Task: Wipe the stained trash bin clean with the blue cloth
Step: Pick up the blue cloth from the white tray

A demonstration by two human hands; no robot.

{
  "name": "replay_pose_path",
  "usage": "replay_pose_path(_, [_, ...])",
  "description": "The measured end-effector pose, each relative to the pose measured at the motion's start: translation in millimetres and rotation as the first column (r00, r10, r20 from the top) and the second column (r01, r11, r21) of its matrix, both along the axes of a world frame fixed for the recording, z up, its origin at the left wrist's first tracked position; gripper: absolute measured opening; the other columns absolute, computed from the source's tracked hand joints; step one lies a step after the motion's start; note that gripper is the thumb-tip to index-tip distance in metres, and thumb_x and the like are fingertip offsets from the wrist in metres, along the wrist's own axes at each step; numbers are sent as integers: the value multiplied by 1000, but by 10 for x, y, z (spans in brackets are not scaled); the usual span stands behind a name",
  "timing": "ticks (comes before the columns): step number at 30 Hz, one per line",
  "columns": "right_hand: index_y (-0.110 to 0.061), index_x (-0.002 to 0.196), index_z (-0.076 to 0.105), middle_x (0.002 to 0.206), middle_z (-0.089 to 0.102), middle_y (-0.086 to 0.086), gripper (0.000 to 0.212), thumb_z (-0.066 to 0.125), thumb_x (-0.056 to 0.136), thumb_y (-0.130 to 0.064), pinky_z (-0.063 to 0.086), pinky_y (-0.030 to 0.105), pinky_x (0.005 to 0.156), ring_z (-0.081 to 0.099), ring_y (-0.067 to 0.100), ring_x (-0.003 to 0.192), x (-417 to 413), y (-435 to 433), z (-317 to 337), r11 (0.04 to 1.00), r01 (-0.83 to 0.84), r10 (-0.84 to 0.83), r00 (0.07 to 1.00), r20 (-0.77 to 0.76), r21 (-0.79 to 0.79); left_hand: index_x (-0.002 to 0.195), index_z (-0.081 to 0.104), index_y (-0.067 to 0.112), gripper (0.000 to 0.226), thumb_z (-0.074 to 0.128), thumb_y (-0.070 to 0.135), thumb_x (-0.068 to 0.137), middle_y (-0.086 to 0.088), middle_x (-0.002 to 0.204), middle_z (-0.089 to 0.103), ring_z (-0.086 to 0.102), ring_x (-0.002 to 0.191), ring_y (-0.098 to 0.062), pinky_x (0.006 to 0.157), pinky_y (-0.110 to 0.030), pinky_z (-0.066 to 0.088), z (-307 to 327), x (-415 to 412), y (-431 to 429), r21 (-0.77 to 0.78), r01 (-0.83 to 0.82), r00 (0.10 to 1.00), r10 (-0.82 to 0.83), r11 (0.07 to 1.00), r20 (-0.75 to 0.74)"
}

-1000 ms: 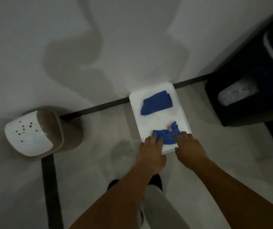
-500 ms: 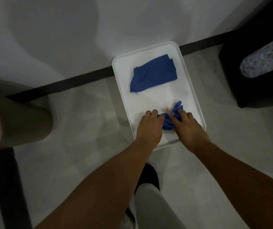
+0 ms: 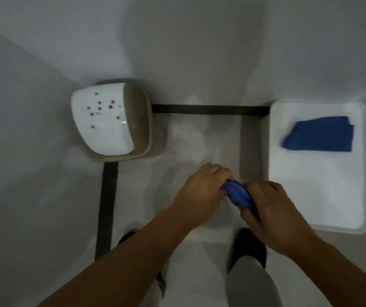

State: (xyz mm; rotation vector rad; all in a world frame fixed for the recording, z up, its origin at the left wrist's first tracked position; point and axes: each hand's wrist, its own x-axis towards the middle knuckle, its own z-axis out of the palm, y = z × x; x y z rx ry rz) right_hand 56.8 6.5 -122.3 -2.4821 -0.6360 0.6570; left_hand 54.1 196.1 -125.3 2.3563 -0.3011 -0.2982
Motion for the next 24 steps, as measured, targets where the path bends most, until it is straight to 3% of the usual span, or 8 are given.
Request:
replay_pose_path(3, [-29,123,40,88,55,-18,40,55,87,-38,41,23,64,53,7,70,-73,805,156,984,48,-23,990,-142,174,95,67,2,16,68,-3,80,-12,89,68,61,83,-25,76,-37,48,245,-153,799,-60,-103,994,101,993,-39])
replay_pose_path(7, [-55,136,14,106,41,-39,56,46,90,-54,39,3,76,51,-16,90,-266,1750,208,951,95,-27,973,-228,293,95,69,7,18,73,0,78,-7,89,70,62,83,-18,76,-31,48,427,-313,1648,-92,-163,986,160,982,-39])
replay_pose_path(9, [-54,136,20,117,41,-38,51,46,92,-46,34,-1,81,47,-21,99,-292,2090,256,930,128,-48,972,-232,345,94,68,12,16,74,9,79,-1,88,70,61,82,-11,74,-28,47,487,-353,1982,-114,-216,976,210,970,-59])
replay_pose_path(11, [-45,135,36,121,50,-30,43,49,95,-37,35,2,84,52,-13,105,-270,2321,263,903,162,-75,971,-226,397,95,67,15,19,77,17,79,3,88,70,60,81,-7,71,-25,48,487,-360,2246,-149,-276,961,267,950,-76])
replay_pose_path(14, [-36,126,51,115,59,-22,32,49,94,-32,37,4,84,56,-4,105,-187,2504,240,872,207,-145,975,-170,443,111,61,23,43,81,35,75,8,109,63,59,98,-2,82,-20,50,408,-385,2498,-184,-388,921,385,903,-54])
replay_pose_path(17, [-44,121,50,112,58,-29,27,49,95,-35,42,7,81,58,-4,101,-131,2493,114,846,309,-290,950,-113,435,143,33,38,85,68,68,71,17,153,28,33,139,-3,106,-22,39,223,-538,2626,-96,-521,852,523,848,-9])
replay_pose_path(21, [-52,130,40,114,50,-39,35,39,95,-45,44,18,83,53,-9,105,33,2350,7,786,448,-515,855,51,427,153,-11,29,129,63,83,62,8,162,-22,-14,151,-19,116,-48,17,-117,-673,2852,233,-562,815,579,794,-6])
replay_pose_path(24, [-43,139,34,122,52,-10,42,36,98,-37,41,26,91,53,6,111,350,2346,-19,781,367,-519,831,199,506,152,-16,18,138,63,83,60,-2,161,-26,-20,149,-23,118,-47,1,-329,-555,2980,346,-437,890,453,830,38])
